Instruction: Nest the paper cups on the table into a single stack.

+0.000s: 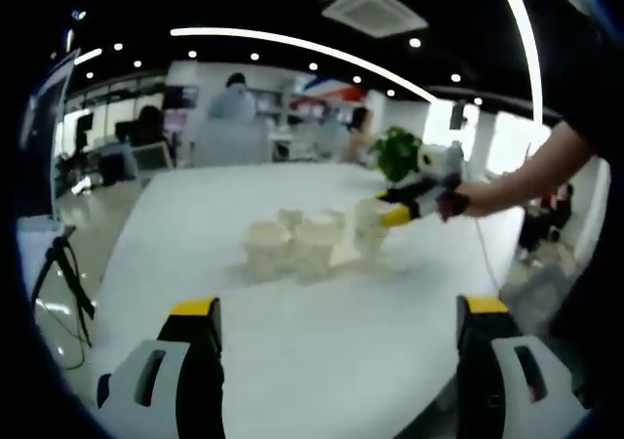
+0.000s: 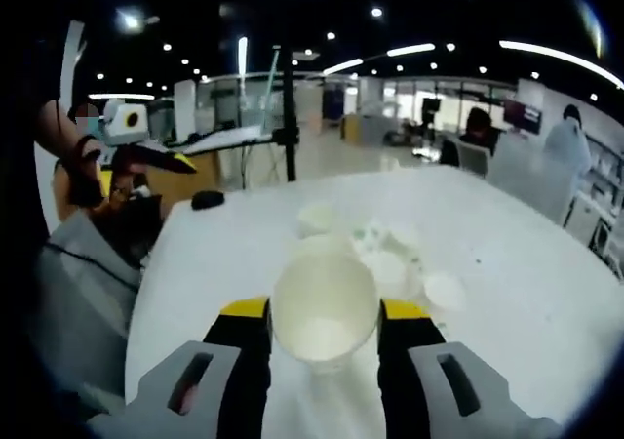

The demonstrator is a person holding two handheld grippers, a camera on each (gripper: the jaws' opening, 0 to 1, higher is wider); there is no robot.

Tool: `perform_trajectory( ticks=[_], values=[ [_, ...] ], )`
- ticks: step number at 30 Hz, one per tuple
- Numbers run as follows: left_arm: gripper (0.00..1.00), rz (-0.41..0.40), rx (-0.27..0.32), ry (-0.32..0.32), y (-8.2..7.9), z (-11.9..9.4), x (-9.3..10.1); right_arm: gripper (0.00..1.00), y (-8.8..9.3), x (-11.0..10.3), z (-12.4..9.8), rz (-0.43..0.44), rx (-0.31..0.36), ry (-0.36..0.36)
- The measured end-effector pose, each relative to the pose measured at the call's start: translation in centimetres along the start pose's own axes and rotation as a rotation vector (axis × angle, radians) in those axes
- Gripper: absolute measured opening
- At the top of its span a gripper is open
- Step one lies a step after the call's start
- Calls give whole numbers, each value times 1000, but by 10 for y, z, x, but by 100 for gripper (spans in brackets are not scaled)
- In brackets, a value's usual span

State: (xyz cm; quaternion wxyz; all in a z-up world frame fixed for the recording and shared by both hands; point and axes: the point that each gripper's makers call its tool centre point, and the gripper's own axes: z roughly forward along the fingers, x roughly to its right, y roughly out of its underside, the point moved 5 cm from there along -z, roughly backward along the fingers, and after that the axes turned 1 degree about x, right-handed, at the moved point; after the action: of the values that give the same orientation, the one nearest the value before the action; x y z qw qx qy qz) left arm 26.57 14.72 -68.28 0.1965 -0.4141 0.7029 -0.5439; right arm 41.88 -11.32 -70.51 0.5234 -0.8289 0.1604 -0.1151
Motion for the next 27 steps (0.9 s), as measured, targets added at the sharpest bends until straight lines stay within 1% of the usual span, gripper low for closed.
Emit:
perform_trajectory(
  ticks=[4, 7, 8, 18, 21, 24, 27],
  values=[
    [100, 4, -1, 1, 2, -1, 0, 38, -7, -11, -5, -14, 12, -12],
    [100, -1, 0, 3, 4, -2, 0, 38, -11, -24, -9, -14, 22, -30],
    [100, -6, 8, 5, 3, -2, 1, 38, -11, -28, -9, -18, 20, -33],
    [100, -16, 4, 9, 7, -3, 0, 38, 5, -81, -5, -10, -6, -115],
    [100, -12, 9, 10, 6, -3, 1, 38, 10, -90, -2, -12, -19, -129],
    [100, -15, 12, 9, 4, -4, 0, 38, 15, -99, 2, 4, -18, -141],
    [100, -14, 14, 9, 4, -4, 1, 38, 25, -109, 10, 17, -49, -161]
  ],
)
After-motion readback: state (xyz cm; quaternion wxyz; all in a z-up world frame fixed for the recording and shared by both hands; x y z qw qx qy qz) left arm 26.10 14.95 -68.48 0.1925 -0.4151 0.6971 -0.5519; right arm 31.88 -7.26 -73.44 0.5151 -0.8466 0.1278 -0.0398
